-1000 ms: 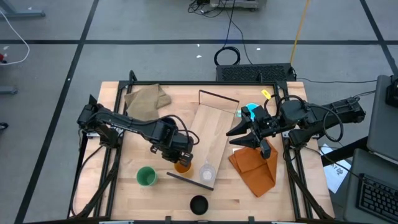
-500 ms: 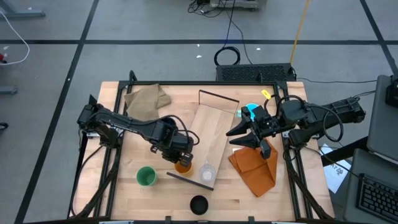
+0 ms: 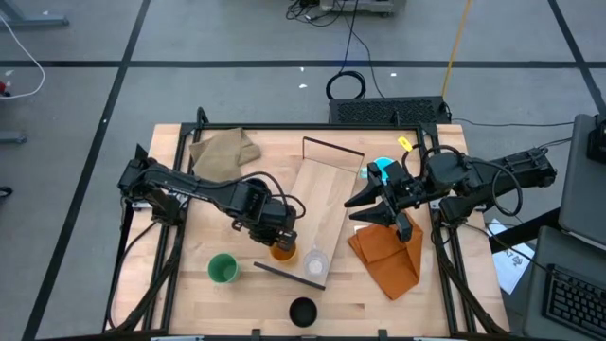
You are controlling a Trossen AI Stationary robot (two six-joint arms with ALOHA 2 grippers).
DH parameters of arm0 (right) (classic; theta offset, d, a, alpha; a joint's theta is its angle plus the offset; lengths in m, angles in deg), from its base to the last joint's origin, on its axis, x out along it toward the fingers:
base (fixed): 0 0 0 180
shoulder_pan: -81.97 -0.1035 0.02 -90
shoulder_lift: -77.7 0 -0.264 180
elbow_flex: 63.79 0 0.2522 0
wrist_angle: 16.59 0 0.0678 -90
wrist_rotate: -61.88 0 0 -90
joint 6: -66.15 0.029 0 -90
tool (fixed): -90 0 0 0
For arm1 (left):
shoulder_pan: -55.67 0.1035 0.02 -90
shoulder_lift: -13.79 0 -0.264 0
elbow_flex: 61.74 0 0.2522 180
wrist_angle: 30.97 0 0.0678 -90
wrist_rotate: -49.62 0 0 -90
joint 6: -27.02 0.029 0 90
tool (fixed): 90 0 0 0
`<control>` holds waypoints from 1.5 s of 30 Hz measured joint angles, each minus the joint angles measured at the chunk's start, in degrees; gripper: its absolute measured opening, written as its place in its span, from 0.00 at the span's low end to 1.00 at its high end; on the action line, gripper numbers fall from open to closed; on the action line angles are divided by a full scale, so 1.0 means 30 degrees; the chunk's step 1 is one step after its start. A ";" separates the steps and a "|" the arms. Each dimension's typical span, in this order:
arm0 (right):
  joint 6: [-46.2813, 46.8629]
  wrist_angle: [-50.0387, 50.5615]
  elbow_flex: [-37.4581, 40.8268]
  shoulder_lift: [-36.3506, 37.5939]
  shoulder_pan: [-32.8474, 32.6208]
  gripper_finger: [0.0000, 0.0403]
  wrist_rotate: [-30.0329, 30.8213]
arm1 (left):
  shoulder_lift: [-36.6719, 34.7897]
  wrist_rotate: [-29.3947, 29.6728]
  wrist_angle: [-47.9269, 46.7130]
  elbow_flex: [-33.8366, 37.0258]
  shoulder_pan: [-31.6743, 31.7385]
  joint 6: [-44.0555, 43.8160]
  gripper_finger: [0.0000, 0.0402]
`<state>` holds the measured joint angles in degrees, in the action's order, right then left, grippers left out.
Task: Stack small to large cups/mugs on shelf
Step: Put the orange cup on the shelf
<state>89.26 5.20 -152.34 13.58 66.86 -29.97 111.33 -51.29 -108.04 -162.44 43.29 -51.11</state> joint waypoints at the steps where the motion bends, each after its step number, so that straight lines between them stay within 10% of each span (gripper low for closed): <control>1: -0.0007 0.0000 0.0000 0.0000 -0.0002 0.34 0.0000 | 0.0000 -0.0346 -0.0159 0.0015 0.0015 0.0129 0.01; 45: -0.0012 -0.0007 0.0000 0.0000 -0.0003 0.34 -0.0423 | -0.0015 -0.0359 0.0164 0.0015 0.0546 0.0429 0.09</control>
<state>89.23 5.18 -152.34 13.58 66.85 -31.24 111.28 -52.37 -107.55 -162.40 44.93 -49.82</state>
